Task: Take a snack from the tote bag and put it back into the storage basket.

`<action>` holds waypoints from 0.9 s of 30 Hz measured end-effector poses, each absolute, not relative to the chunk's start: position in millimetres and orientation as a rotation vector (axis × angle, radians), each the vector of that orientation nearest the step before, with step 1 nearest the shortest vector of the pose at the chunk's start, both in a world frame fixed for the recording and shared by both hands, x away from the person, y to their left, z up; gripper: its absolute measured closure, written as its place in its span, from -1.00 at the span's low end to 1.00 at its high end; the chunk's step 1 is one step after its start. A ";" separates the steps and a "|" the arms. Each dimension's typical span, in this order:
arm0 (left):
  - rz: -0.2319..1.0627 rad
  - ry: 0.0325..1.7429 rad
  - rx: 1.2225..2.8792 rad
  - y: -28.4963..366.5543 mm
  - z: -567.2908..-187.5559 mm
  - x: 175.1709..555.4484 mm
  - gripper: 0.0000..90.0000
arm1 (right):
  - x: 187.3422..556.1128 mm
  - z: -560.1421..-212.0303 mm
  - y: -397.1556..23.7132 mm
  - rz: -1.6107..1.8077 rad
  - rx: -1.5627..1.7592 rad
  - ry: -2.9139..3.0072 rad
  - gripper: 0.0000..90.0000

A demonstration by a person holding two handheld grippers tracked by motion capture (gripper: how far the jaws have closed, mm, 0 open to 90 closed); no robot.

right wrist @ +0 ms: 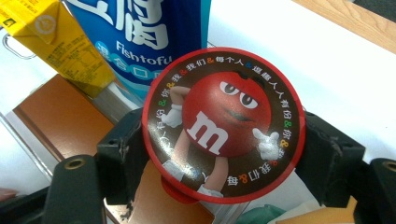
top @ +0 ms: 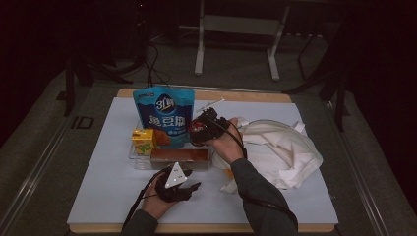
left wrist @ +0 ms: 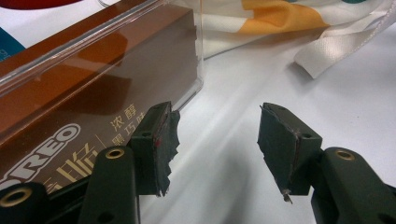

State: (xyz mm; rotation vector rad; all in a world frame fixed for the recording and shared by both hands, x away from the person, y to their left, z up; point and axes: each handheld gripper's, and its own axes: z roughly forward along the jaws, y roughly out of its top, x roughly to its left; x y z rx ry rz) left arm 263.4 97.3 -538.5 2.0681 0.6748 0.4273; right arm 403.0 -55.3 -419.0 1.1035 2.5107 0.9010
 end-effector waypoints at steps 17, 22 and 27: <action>0.428 0.674 2.069 97.1 -538.6 263.4 0.01 | 403.7 -428.6 -53.2 0.870 1.131 2.517 -0.44; 0.428 0.673 2.069 97.1 -538.6 263.4 0.01 | 403.3 -432.2 -52.2 0.848 1.128 2.528 -0.44; 0.427 0.673 2.071 97.0 -538.5 263.4 0.01 | 403.0 -435.4 -51.3 0.827 1.130 2.539 -0.44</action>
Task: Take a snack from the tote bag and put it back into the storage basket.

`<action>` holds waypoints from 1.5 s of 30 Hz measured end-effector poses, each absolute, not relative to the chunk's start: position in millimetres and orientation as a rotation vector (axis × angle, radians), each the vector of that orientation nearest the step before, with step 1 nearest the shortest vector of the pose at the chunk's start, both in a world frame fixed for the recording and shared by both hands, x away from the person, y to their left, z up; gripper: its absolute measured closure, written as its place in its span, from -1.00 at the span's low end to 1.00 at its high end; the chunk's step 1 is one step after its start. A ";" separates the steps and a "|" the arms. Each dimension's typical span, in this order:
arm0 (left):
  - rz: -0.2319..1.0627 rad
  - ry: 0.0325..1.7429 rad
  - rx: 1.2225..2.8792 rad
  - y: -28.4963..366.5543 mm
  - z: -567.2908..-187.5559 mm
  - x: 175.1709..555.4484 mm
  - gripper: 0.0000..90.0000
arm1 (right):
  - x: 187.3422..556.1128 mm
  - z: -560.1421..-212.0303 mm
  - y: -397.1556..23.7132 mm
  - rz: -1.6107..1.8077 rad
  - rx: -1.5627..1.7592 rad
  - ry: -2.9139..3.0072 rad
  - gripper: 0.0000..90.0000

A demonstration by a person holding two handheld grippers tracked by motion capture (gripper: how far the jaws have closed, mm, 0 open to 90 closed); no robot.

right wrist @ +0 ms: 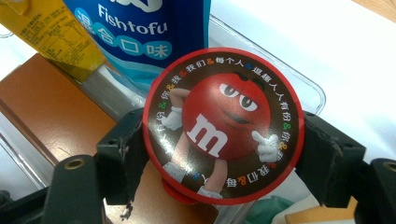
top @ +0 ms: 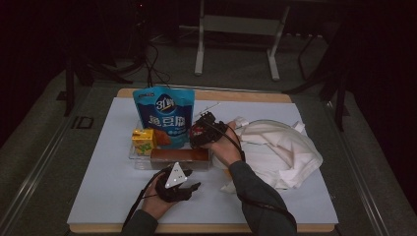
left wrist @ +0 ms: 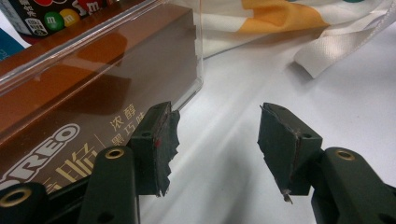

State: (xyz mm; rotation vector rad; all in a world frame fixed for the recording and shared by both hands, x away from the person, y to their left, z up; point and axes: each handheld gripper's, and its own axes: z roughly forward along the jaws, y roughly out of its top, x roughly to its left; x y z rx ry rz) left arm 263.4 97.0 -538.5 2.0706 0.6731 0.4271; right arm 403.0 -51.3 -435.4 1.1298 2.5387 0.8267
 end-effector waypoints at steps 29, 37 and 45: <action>0.427 0.672 2.071 96.9 -538.6 263.4 0.01 | 403.9 -435.3 -58.6 0.804 1.186 2.547 -0.34; 0.429 0.672 2.071 96.8 -538.7 263.3 0.01 | 401.1 -428.6 -65.5 0.816 1.156 2.543 -0.32; 0.427 0.674 2.074 96.8 -538.5 263.4 0.01 | 397.1 -420.7 -74.6 0.834 1.136 2.540 -0.31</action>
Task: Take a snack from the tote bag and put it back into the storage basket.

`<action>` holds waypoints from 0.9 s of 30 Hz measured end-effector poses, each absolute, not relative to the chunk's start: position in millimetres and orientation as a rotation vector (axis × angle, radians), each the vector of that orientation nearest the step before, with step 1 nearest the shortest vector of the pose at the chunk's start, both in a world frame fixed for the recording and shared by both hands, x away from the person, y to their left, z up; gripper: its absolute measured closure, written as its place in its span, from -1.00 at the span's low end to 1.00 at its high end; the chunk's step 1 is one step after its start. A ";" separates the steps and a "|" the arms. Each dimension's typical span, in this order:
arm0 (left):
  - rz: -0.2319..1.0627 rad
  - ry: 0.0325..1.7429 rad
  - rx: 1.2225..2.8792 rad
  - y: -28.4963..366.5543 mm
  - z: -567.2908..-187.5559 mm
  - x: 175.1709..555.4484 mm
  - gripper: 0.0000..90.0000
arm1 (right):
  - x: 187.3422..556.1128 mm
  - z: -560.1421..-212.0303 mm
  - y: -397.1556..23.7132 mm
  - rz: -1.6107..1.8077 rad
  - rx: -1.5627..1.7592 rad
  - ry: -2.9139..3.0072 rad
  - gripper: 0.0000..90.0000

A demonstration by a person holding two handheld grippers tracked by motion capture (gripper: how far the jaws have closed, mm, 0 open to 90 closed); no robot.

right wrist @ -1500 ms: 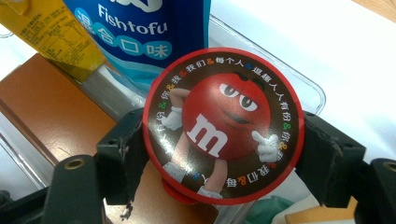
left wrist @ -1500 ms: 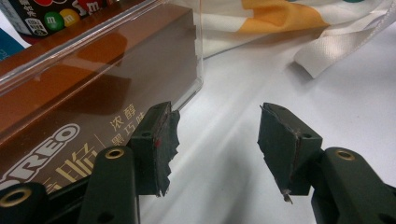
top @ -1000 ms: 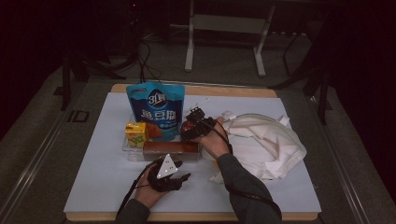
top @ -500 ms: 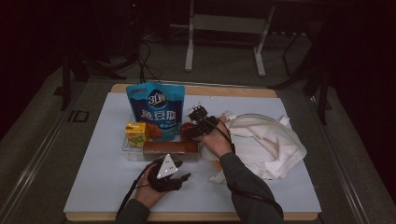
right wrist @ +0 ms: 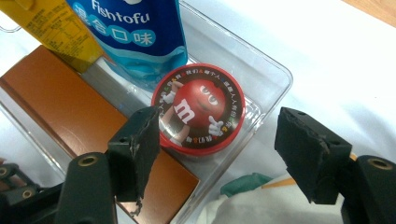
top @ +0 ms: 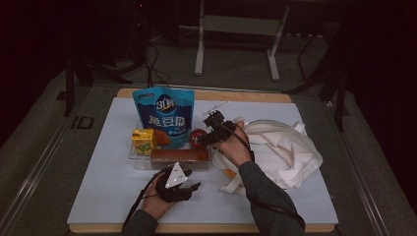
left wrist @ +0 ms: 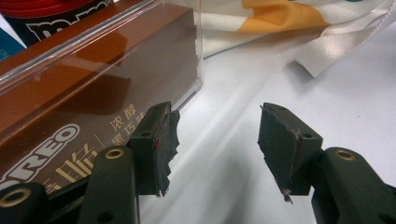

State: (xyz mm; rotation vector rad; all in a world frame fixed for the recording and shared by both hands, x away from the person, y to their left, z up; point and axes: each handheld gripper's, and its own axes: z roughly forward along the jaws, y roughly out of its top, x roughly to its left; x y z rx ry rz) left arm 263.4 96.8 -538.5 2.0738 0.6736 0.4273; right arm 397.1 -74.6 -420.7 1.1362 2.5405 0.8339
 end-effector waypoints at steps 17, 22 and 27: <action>0.430 0.675 2.073 96.8 -538.6 263.5 0.01 | 380.2 -404.6 -99.5 0.898 1.063 2.536 -0.28; 0.428 0.677 2.073 96.6 -538.6 263.5 0.01 | 374.8 -405.0 -111.4 0.908 1.052 2.531 -0.27; 0.428 0.677 2.073 96.6 -538.7 263.7 0.01 | 370.0 -404.2 -125.2 0.933 1.072 2.519 -0.26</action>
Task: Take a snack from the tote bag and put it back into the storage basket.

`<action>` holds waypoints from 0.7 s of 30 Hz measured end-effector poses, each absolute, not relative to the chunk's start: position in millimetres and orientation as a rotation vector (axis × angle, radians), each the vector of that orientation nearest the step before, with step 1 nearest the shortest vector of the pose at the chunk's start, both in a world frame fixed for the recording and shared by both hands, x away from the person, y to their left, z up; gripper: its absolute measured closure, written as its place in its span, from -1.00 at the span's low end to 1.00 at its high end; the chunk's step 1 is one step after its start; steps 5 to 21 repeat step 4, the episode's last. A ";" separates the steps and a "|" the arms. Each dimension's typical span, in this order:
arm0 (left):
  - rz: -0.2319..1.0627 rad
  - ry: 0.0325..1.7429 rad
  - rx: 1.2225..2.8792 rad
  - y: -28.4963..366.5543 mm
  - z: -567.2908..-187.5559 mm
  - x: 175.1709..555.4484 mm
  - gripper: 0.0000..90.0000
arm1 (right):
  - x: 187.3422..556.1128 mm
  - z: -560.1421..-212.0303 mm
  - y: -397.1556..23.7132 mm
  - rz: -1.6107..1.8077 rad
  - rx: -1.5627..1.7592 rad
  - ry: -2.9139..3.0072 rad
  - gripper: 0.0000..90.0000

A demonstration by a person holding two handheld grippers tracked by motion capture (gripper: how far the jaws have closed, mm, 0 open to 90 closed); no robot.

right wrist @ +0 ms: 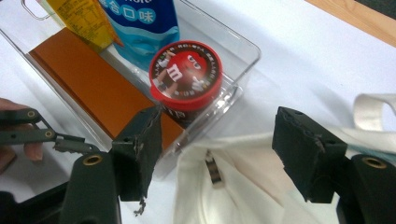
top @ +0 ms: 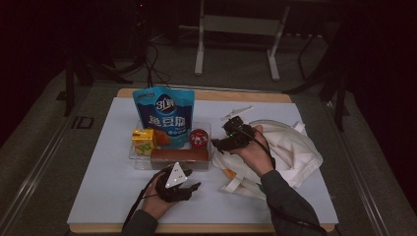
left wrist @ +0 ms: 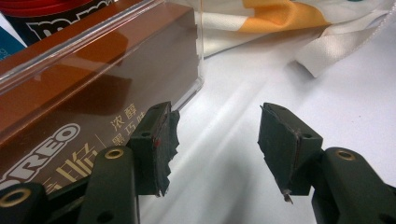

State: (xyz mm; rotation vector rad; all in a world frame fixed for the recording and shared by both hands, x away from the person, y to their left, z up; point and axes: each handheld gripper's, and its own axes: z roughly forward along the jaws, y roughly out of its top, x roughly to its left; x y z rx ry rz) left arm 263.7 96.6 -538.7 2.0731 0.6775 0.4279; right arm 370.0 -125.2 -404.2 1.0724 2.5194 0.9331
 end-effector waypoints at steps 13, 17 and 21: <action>0.429 0.678 2.074 96.6 -538.7 263.7 0.01 | 365.5 -404.2 -138.6 0.956 1.081 2.508 -0.26; 0.429 0.678 2.074 96.6 -538.7 263.7 0.01 | 365.5 -404.2 -138.6 0.956 1.081 2.508 -0.26; 0.429 0.678 2.074 96.6 -538.7 263.7 0.01 | 365.5 -404.2 -138.6 0.956 1.081 2.508 -0.26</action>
